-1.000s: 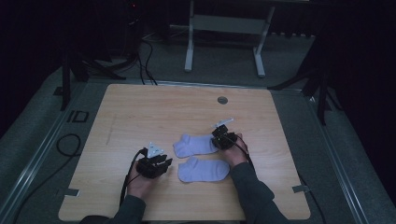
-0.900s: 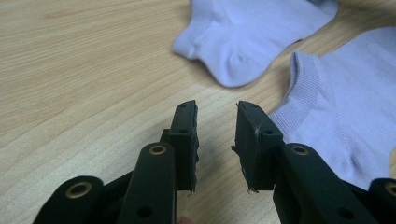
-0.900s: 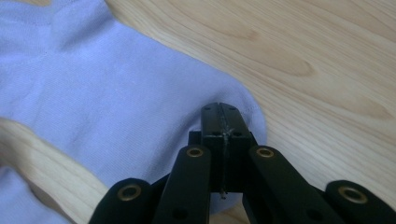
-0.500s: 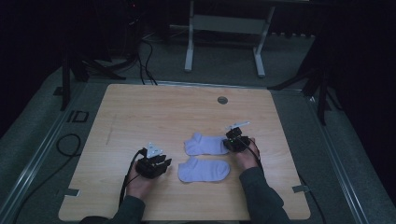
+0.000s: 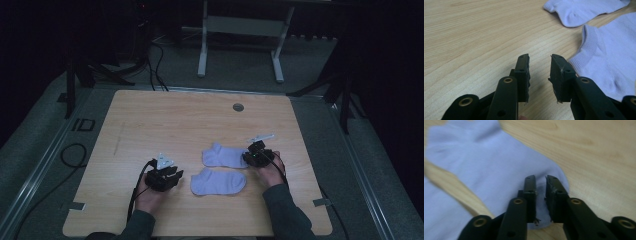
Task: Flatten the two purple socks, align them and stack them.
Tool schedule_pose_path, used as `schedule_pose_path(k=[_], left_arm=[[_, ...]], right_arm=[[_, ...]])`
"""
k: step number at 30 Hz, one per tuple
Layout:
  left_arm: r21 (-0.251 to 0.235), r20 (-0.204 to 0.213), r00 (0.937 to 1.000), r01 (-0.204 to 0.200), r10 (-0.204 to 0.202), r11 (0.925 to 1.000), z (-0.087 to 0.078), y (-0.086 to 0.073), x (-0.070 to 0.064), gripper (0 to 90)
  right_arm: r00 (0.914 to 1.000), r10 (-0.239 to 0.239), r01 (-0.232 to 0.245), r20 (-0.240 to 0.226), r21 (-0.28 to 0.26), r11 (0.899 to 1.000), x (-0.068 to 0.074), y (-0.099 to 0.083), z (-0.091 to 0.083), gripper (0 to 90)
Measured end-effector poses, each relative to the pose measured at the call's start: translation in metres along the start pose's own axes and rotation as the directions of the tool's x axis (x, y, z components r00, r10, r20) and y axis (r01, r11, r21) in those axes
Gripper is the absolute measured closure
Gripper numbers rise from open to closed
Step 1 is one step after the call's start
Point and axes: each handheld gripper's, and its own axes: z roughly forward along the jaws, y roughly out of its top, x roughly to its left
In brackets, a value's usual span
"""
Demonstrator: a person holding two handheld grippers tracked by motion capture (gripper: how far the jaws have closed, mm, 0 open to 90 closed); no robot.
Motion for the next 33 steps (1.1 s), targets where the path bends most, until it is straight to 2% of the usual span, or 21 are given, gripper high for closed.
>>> schedule_pose_path(k=[1,3,6,10,11,12,13,15,17,19,21,23,24,27,33], left_arm=[[-0.002,0.000,1.0000,0.006,-0.006,1.0000,0.001,0.000,0.000,68.6],[0.002,0.001,1.0000,0.004,-0.004,1.0000,0.001,0.000,-0.001,68.5],[0.003,0.001,1.0000,0.000,0.000,1.0000,0.001,0.000,-0.002,68.3],[0.006,0.007,1.0000,-0.004,0.004,1.0000,0.003,0.000,-0.003,68.2],[0.006,0.007,1.0000,-0.004,0.004,1.0000,0.003,0.000,-0.003,68.0],[0.008,0.011,0.9999,-0.008,0.008,0.9999,0.003,0.000,-0.003,68.0],[0.009,0.013,0.9999,-0.008,0.008,0.9999,0.002,0.000,-0.003,67.5],[0.007,0.014,0.9998,-0.010,0.010,0.9999,0.002,0.000,-0.003,67.3],[0.005,0.018,0.9998,-0.009,0.009,0.9999,0.001,0.001,-0.003,67.3],[0.004,0.018,0.9998,-0.009,0.009,0.9999,0.002,0.001,-0.003,67.3],[0.005,0.017,0.9998,-0.011,0.011,0.9999,0.002,0.001,-0.003,67.2],[0.006,0.016,0.9998,-0.012,0.011,0.9999,0.002,0.001,-0.004,67.2],[0.008,0.016,0.9998,-0.012,0.012,0.9999,0.002,0.001,-0.004,67.2],[0.007,0.016,0.9998,-0.010,0.010,0.9999,0.002,0.001,-0.003,66.8],[0.002,0.015,0.9999,-0.004,0.004,1.0000,0.001,0.001,-0.003,66.4]], right_arm=[[0.9990,-0.043,0.043,-0.010,-0.038,0.998,0.004,0.005,-0.007,71.5],[0.9964,-0.082,0.082,-0.020,-0.043,0.996,0.009,0.011,-0.009,68.1],[0.9871,-0.149,0.146,-0.058,-0.049,0.988,0.022,0.022,-0.005,65.9],[0.9589,-0.273,0.269,-0.076,-0.060,0.961,0.045,0.032,0.005,60.7],[0.9589,-0.273,0.269,-0.076,-0.060,0.961,0.045,0.032,0.005,60.7],[0.9532,-0.291,0.287,-0.082,-0.057,0.956,0.051,0.035,0.009,60.2],[0.9425,-0.323,0.320,-0.084,-0.048,0.946,0.057,0.038,0.016,59.6],[0.9381,-0.333,0.332,-0.094,-0.025,0.943,0.059,0.041,0.023,58.9],[0.9388,-0.328,0.330,-0.105,0.002,0.944,0.058,0.044,0.030,57.9],[0.9432,-0.301,0.307,-0.141,0.022,0.951,0.056,0.045,0.036,56.5],[0.9446,-0.292,0.301,-0.150,0.039,0.953,0.055,0.045,0.041,55.7],[0.9520,-0.241,0.251,-0.189,0.031,0.967,0.050,0.045,0.044,54.9],[0.9531,-0.235,0.243,-0.191,0.021,0.970,0.048,0.045,0.045,56.0],[0.9599,-0.223,0.229,-0.170,0.019,0.973,0.047,0.046,0.046,62.4],[0.9707,-0.198,0.203,-0.136,0.024,0.979,0.046,0.046,0.045,83.5]])
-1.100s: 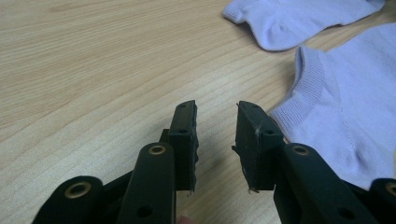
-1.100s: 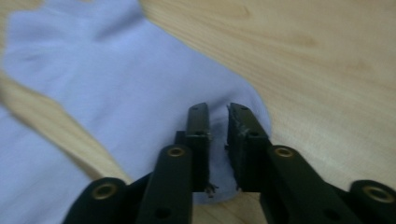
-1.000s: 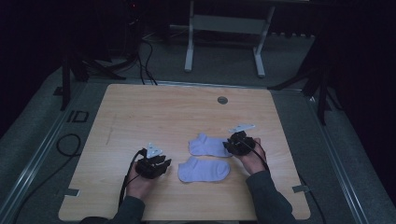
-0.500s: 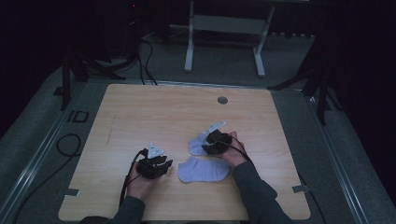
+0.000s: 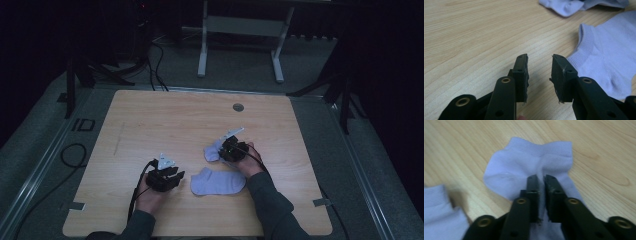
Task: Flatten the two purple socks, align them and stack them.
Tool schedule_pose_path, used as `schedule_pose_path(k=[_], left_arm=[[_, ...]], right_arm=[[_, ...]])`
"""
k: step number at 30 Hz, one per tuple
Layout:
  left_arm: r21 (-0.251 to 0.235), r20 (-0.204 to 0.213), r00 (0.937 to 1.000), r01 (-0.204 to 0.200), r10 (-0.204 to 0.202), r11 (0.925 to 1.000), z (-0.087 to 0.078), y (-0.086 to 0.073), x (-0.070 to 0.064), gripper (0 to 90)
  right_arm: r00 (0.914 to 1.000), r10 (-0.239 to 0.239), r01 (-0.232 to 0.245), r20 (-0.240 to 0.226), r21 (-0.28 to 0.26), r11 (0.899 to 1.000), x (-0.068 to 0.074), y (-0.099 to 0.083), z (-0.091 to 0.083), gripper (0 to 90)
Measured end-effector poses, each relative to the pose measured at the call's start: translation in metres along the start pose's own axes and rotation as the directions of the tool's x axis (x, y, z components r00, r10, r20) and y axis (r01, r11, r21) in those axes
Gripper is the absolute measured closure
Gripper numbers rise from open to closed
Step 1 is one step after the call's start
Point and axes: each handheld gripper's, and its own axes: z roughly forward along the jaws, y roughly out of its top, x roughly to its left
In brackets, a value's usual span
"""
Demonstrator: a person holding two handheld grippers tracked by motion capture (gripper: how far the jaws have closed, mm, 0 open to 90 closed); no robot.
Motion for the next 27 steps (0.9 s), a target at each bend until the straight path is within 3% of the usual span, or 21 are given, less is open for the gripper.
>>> schedule_pose_path(k=[10,27], left_arm=[[0.004,-0.006,1.0000,-0.002,0.002,1.0000,0.001,0.000,0.000,64.4],[0.020,-0.009,1.0000,0.000,0.001,0.9998,0.004,-0.001,0.001,61.6]], right_arm=[[0.9996,0.017,-0.017,0.025,0.010,1.000,0.001,0.002,0.000,87.3],[0.9997,0.023,-0.022,0.006,-0.106,0.994,0.000,-0.001,-0.047,87.1]])
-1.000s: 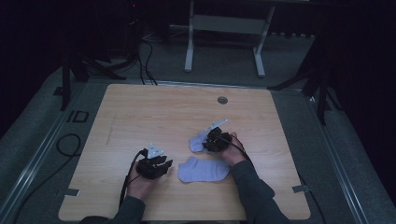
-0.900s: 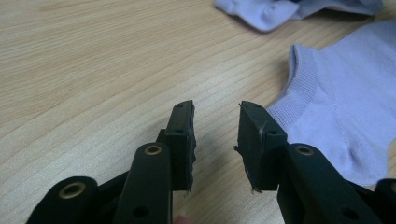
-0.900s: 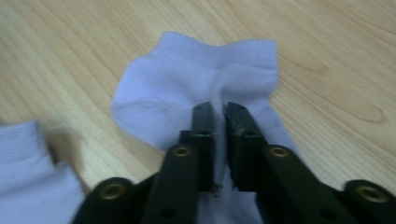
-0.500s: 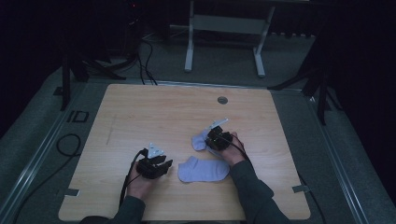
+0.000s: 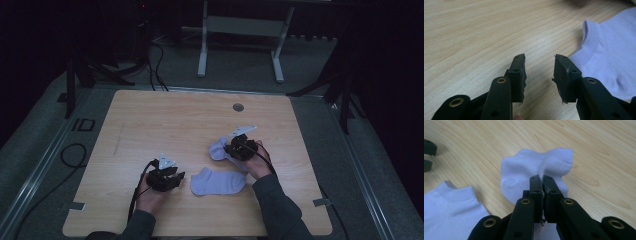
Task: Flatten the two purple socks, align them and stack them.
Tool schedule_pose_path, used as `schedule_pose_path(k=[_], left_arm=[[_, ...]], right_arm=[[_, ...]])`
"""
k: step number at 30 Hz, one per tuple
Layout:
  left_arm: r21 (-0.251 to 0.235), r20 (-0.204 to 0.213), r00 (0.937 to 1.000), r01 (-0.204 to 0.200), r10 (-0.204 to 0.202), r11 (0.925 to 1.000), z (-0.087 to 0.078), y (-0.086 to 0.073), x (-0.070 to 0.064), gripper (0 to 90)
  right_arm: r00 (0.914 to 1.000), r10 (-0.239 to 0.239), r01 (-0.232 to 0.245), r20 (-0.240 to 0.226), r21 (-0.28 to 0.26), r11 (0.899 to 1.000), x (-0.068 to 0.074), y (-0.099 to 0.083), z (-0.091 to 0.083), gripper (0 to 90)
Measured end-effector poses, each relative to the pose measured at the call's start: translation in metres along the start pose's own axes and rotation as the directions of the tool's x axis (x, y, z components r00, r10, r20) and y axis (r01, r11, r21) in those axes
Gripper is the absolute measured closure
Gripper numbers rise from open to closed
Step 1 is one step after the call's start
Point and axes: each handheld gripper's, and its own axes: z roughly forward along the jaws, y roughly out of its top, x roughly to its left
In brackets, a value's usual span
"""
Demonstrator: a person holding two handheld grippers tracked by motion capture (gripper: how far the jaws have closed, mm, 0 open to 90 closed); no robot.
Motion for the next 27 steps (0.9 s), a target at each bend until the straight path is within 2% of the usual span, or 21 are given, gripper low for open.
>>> schedule_pose_path(k=[9,15,20,27], left_arm=[[0.003,0.004,1.0000,0.008,-0.008,1.0000,0.000,0.000,0.001,60.9],[0.004,0.004,0.9999,0.015,-0.015,0.9999,0.001,0.000,0.002,60.3],[0.009,0.005,0.9998,0.017,-0.017,0.9998,0.003,0.000,0.001,60.1],[0.013,0.003,0.9999,0.015,-0.015,0.9998,0.003,0.000,0.001,59.9]], right_arm=[[0.9999,-0.011,0.012,0.009,-0.040,0.999,0.000,-0.006,-0.021,86.9],[0.9988,-0.040,0.041,0.026,-0.048,0.998,0.002,-0.011,-0.038,86.8],[0.9985,-0.040,0.043,0.038,-0.076,0.996,0.002,-0.014,-0.053,86.7],[0.9971,-0.061,0.065,0.046,-0.105,0.992,0.008,-0.015,-0.069,86.7]])
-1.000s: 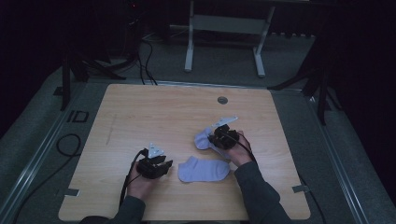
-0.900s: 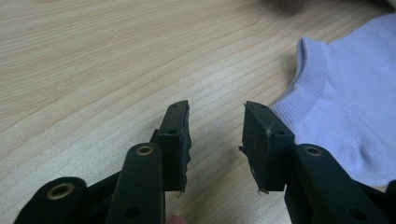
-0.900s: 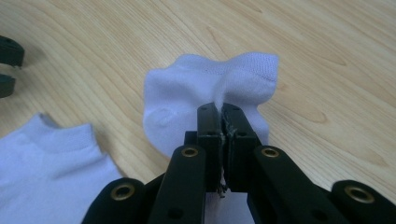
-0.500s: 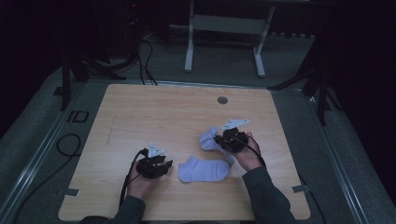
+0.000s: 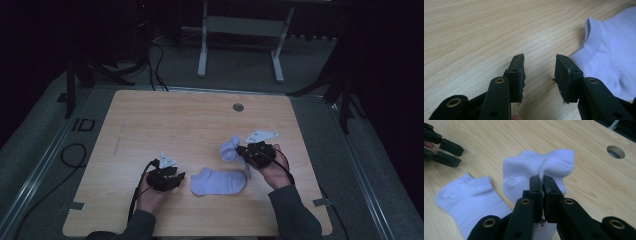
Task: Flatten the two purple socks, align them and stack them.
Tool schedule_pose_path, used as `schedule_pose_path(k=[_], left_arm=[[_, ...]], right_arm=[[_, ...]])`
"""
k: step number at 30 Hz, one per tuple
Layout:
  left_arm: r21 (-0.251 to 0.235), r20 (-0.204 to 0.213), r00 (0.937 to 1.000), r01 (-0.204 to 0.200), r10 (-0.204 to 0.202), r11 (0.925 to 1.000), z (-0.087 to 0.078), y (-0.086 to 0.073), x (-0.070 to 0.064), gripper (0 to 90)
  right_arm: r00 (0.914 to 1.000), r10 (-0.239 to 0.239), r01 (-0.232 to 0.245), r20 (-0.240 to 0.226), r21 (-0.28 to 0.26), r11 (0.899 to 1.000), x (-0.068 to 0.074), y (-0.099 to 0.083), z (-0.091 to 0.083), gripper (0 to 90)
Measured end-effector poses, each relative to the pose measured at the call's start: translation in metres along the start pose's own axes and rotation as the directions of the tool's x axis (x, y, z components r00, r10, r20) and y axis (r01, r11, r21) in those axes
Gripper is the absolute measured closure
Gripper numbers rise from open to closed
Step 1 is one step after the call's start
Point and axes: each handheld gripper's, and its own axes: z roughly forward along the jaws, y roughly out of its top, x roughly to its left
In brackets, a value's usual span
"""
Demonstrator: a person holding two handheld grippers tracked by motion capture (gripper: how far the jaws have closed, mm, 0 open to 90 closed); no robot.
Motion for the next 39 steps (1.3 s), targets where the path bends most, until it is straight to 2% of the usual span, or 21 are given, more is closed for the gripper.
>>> schedule_pose_path(k=[7,11,20,39], left_arm=[[0.000,0.002,1.0000,0.000,0.000,1.0000,0.000,0.000,0.000,59.8],[0.001,0.001,1.0000,-0.004,0.004,1.0000,0.000,0.000,-0.001,60.1],[0.000,0.003,1.0000,-0.003,0.003,1.0000,0.000,0.000,-0.001,60.2],[0.001,0.009,0.9999,-0.007,0.007,1.0000,-0.001,0.000,-0.001,60.2]], right_arm=[[0.9998,-0.021,0.021,-0.004,-0.032,0.999,0.011,0.001,-0.014,86.6],[0.9996,-0.023,0.022,-0.018,-0.043,0.999,0.016,0.001,-0.016,86.5],[0.9993,-0.017,0.016,-0.032,-0.035,0.999,0.022,-0.006,-0.009,86.6],[0.9987,-0.010,0.008,-0.049,-0.055,0.998,0.030,-0.002,-0.001,86.6]])
